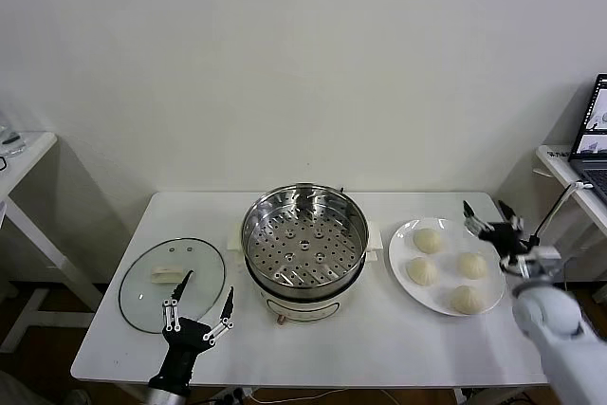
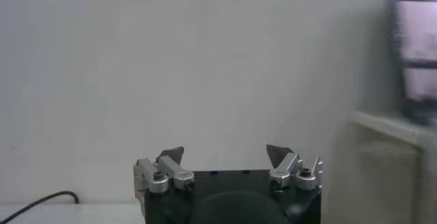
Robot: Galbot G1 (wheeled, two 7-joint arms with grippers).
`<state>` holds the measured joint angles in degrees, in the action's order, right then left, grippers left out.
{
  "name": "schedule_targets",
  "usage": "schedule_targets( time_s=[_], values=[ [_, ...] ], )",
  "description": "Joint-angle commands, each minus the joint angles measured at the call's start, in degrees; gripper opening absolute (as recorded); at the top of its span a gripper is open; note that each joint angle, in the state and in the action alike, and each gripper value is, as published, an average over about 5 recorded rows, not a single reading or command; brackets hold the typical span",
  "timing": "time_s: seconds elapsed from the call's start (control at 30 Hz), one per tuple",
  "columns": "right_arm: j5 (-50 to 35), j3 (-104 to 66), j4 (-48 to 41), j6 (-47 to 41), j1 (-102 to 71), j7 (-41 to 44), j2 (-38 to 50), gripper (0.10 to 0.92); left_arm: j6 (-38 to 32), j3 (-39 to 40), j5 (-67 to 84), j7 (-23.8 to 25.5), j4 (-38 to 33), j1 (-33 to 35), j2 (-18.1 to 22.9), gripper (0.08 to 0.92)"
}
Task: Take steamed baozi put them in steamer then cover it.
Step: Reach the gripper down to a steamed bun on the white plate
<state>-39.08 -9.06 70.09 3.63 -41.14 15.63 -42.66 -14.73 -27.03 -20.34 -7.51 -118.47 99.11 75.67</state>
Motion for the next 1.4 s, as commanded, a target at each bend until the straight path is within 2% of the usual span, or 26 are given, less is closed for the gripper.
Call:
schedule_targets(
  time_s=[0.03, 0.23, 0.33, 0.5, 0.9, 1.4],
  values=[
    [5.95, 21.05, -20.01, -2.29, 26.65, 26.41, 5.79, 0.823, -0.03, -0.24, -0.14, -0.13, -0.63, 0.43, 0.11, 0.823],
    [25.37, 31.97, -29.46, 0.51, 39.57, 47.19, 2.55, 0.823, -0.06, -0.24, -0.10, -0.14, -0.84, 0.67, 0.31, 0.823],
    [34.07, 34.25, -31.45, 1.35, 43.10, 52.22, 0.23, 0.823, -0.02, -0.26, -0.10, -0.14, -0.80, 0.72, 0.45, 0.823],
    [43.85, 36.74, -33.52, 2.42, 47.15, 57.65, -4.06, 0.823, 0.03, -0.56, -0.07, -0.19, -1.02, 1.11, 0.71, 0.823],
    [56.91, 39.17, -38.48, 6.72, 49.44, 60.18, -12.13, 0.823, -0.16, -0.84, -0.04, -0.28, -1.43, 1.97, 1.10, 0.823],
    [59.34, 37.44, -43.84, 7.71, 45.77, 54.21, -17.49, 0.823, -0.34, -1.27, -0.06, -0.38, -1.55, 2.24, 1.25, 0.823]
  ],
)
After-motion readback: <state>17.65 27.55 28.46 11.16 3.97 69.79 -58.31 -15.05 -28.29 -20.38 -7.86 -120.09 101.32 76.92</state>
